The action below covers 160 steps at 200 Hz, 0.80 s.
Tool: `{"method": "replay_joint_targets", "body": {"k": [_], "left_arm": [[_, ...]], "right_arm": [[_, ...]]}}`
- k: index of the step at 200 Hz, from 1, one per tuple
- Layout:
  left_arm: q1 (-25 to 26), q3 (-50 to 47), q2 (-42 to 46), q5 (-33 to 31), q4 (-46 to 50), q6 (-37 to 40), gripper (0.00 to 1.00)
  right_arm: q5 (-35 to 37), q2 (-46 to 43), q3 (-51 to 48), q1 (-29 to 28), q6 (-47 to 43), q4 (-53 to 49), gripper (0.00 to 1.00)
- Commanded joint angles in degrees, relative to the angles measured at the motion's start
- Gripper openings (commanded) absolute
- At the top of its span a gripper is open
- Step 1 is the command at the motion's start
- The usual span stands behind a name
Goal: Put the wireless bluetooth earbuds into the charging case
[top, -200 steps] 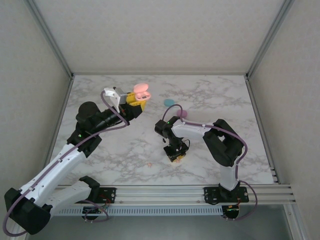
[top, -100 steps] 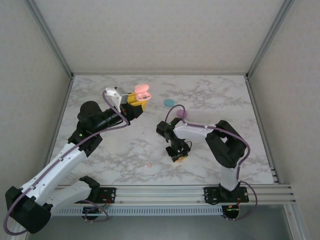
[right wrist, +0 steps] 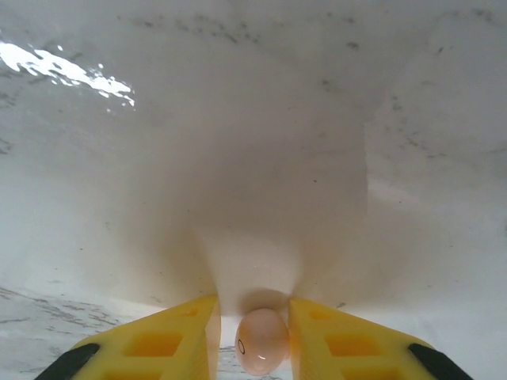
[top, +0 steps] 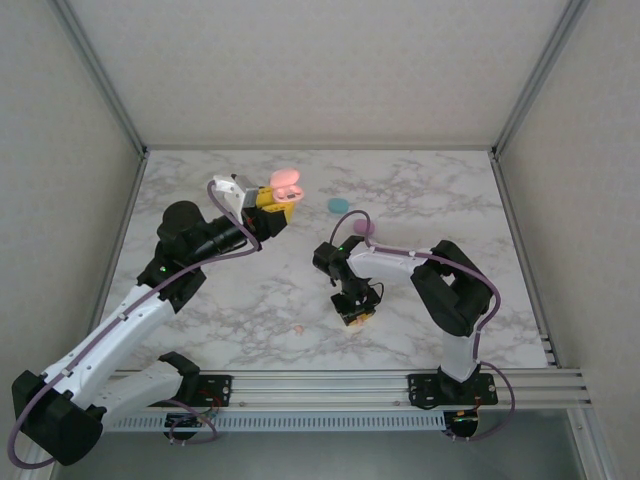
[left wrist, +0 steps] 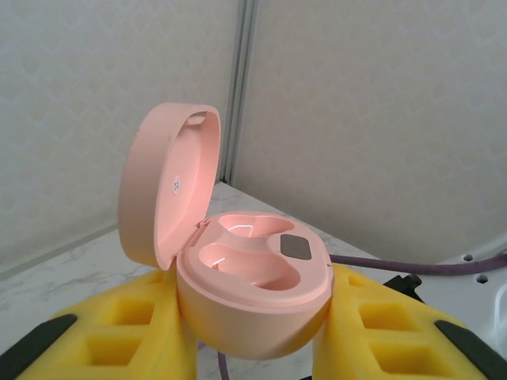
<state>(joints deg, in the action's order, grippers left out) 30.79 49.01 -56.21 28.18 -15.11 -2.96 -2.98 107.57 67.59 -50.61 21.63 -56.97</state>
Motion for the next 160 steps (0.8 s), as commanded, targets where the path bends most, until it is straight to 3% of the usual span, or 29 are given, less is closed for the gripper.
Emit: {"method": "replay_joint_targets", "body": {"k": [1, 101, 160], "left_arm": [[0.52, 0.64, 0.42, 0.39, -0.45, 0.56, 0.21], [0.51, 0.82, 0.29, 0.78, -0.09, 0.5, 0.21], [0.53, 1.17, -0.26, 0.58, 0.0, 0.59, 0.21]], "right_arm": [[1.92, 0.27, -0.69, 0.3, -0.28, -2.31, 0.27], [1.88, -1.9, -2.29, 0.25, 0.95, -1.75, 0.24], [1.49, -7.41, -1.28, 0.74, 2.89, -0.39, 0.21]]}}
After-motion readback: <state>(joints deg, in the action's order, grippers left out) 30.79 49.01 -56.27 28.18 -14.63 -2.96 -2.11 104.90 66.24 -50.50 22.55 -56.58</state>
